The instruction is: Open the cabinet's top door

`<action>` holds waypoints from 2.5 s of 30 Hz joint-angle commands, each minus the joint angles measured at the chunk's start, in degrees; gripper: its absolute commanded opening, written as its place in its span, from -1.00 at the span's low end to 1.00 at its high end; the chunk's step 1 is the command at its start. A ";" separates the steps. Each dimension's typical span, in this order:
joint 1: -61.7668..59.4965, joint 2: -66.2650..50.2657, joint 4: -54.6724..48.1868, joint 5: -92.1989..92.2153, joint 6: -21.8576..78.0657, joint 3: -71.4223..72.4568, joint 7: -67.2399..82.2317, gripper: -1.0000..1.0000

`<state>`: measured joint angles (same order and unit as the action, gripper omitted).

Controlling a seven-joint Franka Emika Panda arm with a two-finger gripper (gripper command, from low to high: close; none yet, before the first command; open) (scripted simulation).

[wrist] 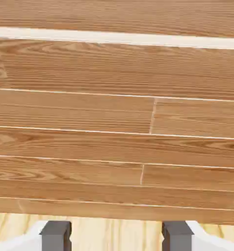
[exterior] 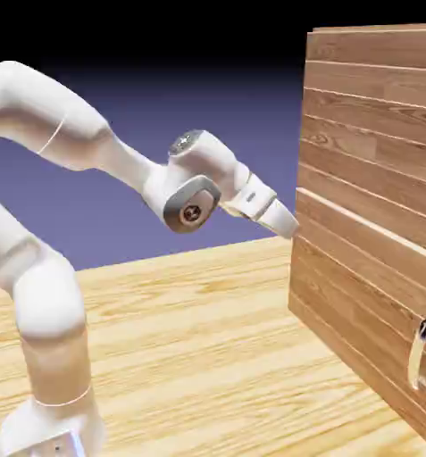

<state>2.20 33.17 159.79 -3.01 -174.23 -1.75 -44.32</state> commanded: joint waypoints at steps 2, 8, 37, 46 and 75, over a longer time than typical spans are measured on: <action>2.51 0.84 -2.02 -4.99 -0.36 -2.90 -3.09 0.00; 10.04 3.37 -8.07 -19.94 -1.45 -11.61 -12.37 0.00; 46.41 15.58 -37.31 -92.20 -6.70 -53.69 -57.22 0.00; 57.69 19.37 -46.38 -114.62 -8.33 -66.75 -71.13 0.00; 54.42 26.23 -37.81 -137.27 8.35 -65.70 -88.23 -1.00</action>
<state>56.62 59.40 121.97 -140.21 -165.94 -67.47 -132.55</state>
